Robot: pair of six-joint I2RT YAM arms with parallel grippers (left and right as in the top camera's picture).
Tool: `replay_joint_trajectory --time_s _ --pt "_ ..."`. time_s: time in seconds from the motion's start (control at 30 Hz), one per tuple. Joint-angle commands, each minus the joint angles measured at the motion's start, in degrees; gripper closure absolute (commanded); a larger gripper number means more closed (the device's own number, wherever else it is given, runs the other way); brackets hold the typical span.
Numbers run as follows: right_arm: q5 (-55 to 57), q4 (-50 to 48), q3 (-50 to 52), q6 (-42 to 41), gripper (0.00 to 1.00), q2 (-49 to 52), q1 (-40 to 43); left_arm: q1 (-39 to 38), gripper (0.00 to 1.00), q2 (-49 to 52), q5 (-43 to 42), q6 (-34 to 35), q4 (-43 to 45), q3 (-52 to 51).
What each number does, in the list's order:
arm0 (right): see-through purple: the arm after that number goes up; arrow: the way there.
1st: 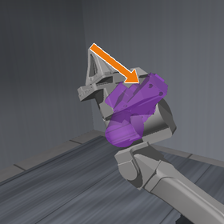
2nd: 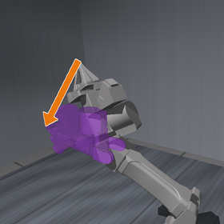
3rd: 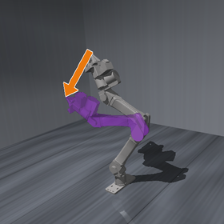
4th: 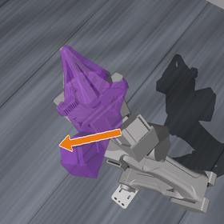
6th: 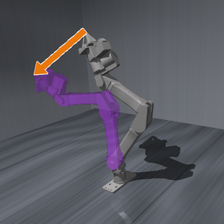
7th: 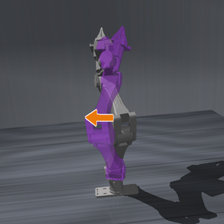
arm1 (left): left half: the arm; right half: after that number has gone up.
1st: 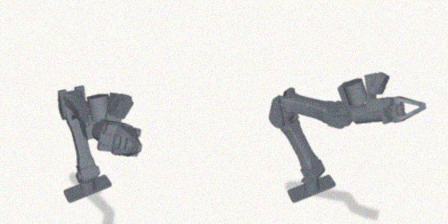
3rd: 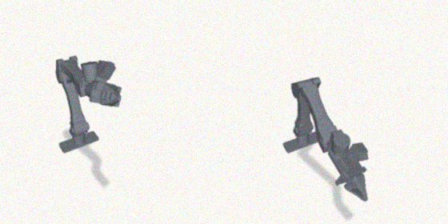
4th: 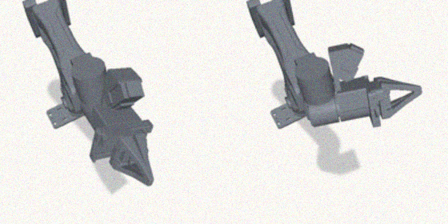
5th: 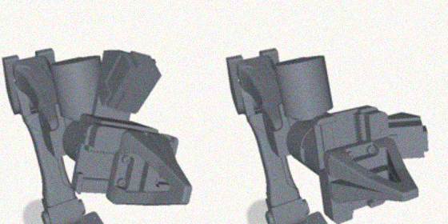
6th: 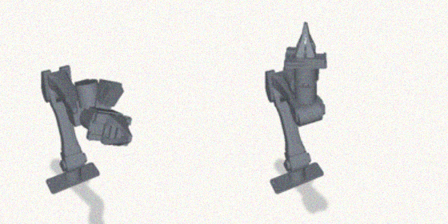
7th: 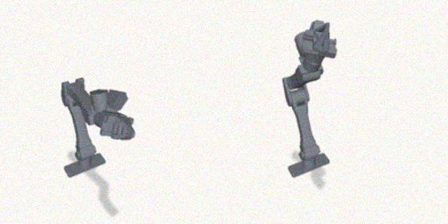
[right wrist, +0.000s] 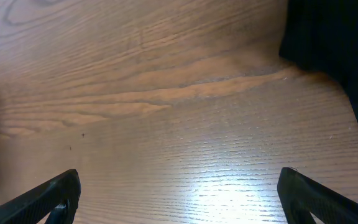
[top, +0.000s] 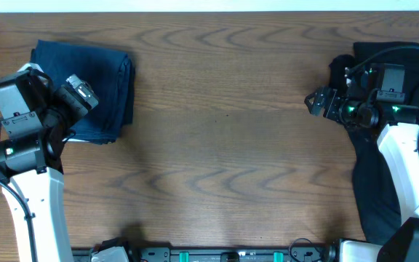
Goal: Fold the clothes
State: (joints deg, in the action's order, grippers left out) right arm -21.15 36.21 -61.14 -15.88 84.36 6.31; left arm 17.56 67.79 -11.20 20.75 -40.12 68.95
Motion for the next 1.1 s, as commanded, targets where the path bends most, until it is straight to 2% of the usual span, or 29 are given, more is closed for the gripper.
replay_joint_trajectory --time_s 0.0,0.5,0.63,0.83,1.07 --pt "-0.04 0.04 -0.15 0.26 0.01 -0.02 0.39 0.02 0.02 0.37 0.09 -0.52 -0.13 1.14" --pt "-0.04 0.90 0.46 0.26 0.01 -2.62 0.42 0.02 0.02 0.37 0.09 -0.52 -0.15 1.14" --pt "-0.02 0.87 0.94 0.26 0.01 -8.96 -0.59 0.02 0.02 0.37 0.09 -0.52 -0.15 1.14" --pt "0.96 0.83 0.94 0.28 0.01 -23.76 -3.28 0.02 0.02 0.37 0.09 -0.52 -0.15 1.14" --pt "13.31 0.04 0.94 0.28 0.01 -41.70 -12.66 0.02 0.02 0.37 0.09 -0.52 -0.15 1.14"
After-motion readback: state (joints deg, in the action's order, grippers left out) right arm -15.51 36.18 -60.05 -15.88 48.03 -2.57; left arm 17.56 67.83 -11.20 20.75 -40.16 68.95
